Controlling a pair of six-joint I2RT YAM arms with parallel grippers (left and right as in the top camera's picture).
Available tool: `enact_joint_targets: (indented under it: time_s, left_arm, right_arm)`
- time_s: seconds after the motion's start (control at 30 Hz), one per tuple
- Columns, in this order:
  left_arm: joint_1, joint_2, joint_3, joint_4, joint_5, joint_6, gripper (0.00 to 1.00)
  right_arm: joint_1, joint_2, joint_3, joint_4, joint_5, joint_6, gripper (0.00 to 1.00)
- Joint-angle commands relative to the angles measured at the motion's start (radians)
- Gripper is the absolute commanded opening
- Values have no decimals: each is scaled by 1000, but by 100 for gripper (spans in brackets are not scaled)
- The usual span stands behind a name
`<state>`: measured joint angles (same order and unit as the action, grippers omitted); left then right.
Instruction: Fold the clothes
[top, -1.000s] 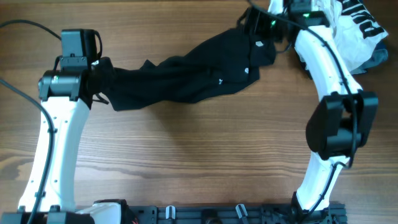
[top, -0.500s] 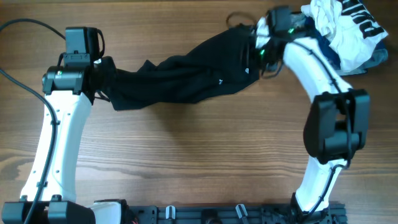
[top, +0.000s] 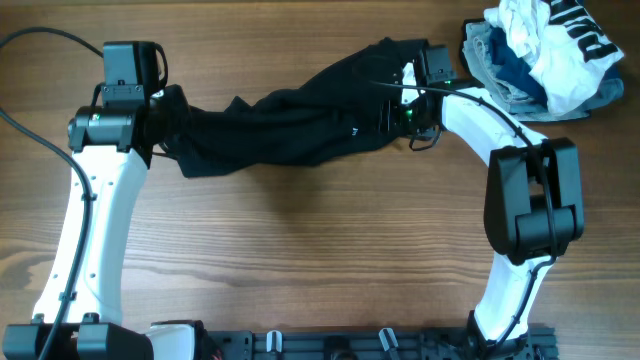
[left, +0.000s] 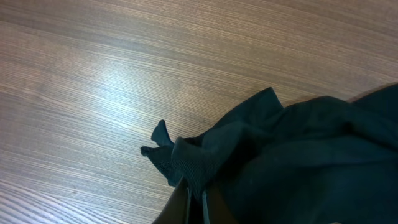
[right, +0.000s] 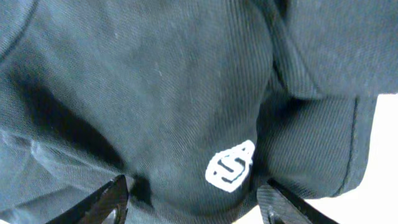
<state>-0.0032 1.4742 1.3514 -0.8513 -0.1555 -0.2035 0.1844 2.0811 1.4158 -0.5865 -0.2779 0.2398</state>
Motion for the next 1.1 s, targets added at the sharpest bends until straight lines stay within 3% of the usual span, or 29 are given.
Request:
enact_joint_targets:
  time_s: [0.0,0.37,0.83,1.07]
  left_arm:
    - [5,5,6,7,9,-13,4]
    - [5,5,6,7,9,-13,4]
    - [5,5,6,3,9,-13,4]
    - [5,5,6,3,9,-13,4]
  right_arm:
    - [-2,-11,-1,13,15,6,61]
    - [-2,-138,7,-54,58,-27,61]
    - [9,-24,0,36,61,-65,62]
    - [9,5,0,76,60,-65,56]
